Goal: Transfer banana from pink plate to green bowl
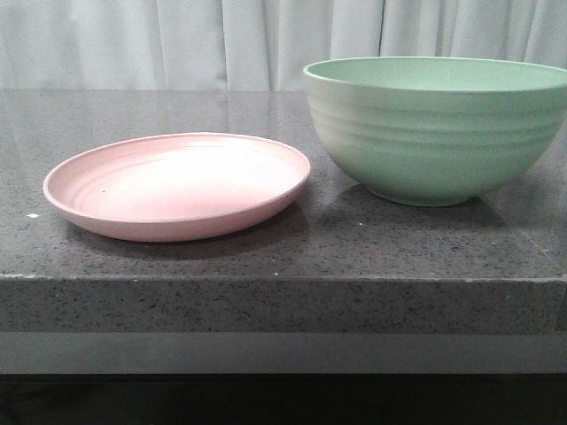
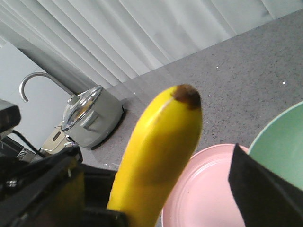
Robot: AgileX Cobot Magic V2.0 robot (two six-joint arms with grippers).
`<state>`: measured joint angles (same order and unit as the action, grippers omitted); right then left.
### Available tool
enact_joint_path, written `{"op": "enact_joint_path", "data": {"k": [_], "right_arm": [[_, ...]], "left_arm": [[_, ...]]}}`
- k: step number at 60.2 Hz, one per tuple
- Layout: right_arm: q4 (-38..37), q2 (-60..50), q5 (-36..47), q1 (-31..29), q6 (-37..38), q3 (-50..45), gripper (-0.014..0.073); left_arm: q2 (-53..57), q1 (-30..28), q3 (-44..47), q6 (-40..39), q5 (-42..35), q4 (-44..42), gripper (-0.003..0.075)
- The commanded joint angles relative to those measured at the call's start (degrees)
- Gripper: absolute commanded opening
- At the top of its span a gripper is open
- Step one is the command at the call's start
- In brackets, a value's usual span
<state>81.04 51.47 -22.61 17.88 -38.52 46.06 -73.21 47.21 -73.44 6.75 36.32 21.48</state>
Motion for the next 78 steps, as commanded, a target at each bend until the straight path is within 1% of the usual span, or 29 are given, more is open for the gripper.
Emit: {"op": "enact_joint_path", "data": {"k": [1,12,17,20,23,29,36,41,43,48,49,50,53,54,59,61,63,72,78], "right_arm": [[5.49,2.14,-0.92,0.09,-3.87,3.38,0.0631],[10.45,7.41,-6.8,0.09,-9.03,6.44,0.0631],[12.14,8.9,-9.52,0.09,-9.52,7.28,0.0629],[12.48,9.46,-10.14,0.09,-9.52,7.48,0.0609],[12.53,9.76,-10.2,0.09,-9.52,7.56,0.0552],[12.53,9.83,-9.99,0.09,-9.52,7.56,0.0357],[12.65,9.83,-9.67,0.09,-9.52,7.56,0.0185],[12.65,9.83,-9.32,0.09,-9.52,7.56,0.0138],[12.65,9.83,-9.15,0.09,-9.52,7.56,0.0139],[12.59,9.83,-7.82,0.09,-10.0,7.56,0.0139],[12.59,9.83,-7.27,0.09,-10.48,7.61,0.0139],[12.51,9.83,-6.65,0.03,-11.2,7.69,0.0139],[12.11,10.02,-5.39,-0.12,-13.2,8.12,0.014],[11.83,10.09,-5.07,-0.2,-13.81,8.29,0.014],[9.4,11.22,-4.02,-1.21,-17.49,10.1,0.014],[8.12,11.85,-3.8,-1.72,-18.49,10.89,0.014],[6.24,12.8,-3.56,-2.42,-19.74,12.1,0.014],[-4.26,18.61,-1.43,-5.87,-21.57,17.26,0.014],[-9.16,22.92,-0.22,-7.59,-21.57,19.68,0.014]], "left_arm": [[1.7,0.48,-1.99,0.11,-4.25,1.56,0.0093],[1.7,0.48,-1.99,0.11,-4.25,1.56,0.0093],[1.7,0.48,-1.99,0.11,-4.25,1.56,0.0093],[1.7,0.48,-1.99,0.11,-4.25,1.56,0.0093],[1.7,0.48,-1.99,0.11,-4.25,1.56,0.0094],[1.7,0.48,-1.99,0.11,-4.25,1.56,0.0094],[1.7,0.48,-1.99,0.11,-4.25,1.56,0.0094],[1.7,0.48,-1.99,0.11,-4.25,1.56,0.0107],[1.7,0.48,-1.99,0.11,-4.25,1.56,0.0127],[1.7,0.48,-1.99,0.89,-4.25,1.44,0.0226],[1.7,0.48,-1.99,1.03,-4.25,1.44,0.0264],[1.7,0.48,-1.99,1.03,-4.25,1.44,0.0319],[1.7,0.48,-1.99,1.03,-4.25,1.44,0.0404],[1.7,0.48,-1.99,1.03,-4.25,1.44,0.0444],[1.7,0.48,-1.99,1.03,-4.36,1.33,0.0551],[1.7,0.48,-1.99,1.03,-4.36,1.34,0.0573],[1.7,0.48,-1.99,1.03,-4.36,1.34,0.0578],[1.7,0.48,-1.99,1.03,-4.45,1.34,0.0575],[1.7,0.48,-1.99,1.03,-4.45,1.34,0.0575]]}}
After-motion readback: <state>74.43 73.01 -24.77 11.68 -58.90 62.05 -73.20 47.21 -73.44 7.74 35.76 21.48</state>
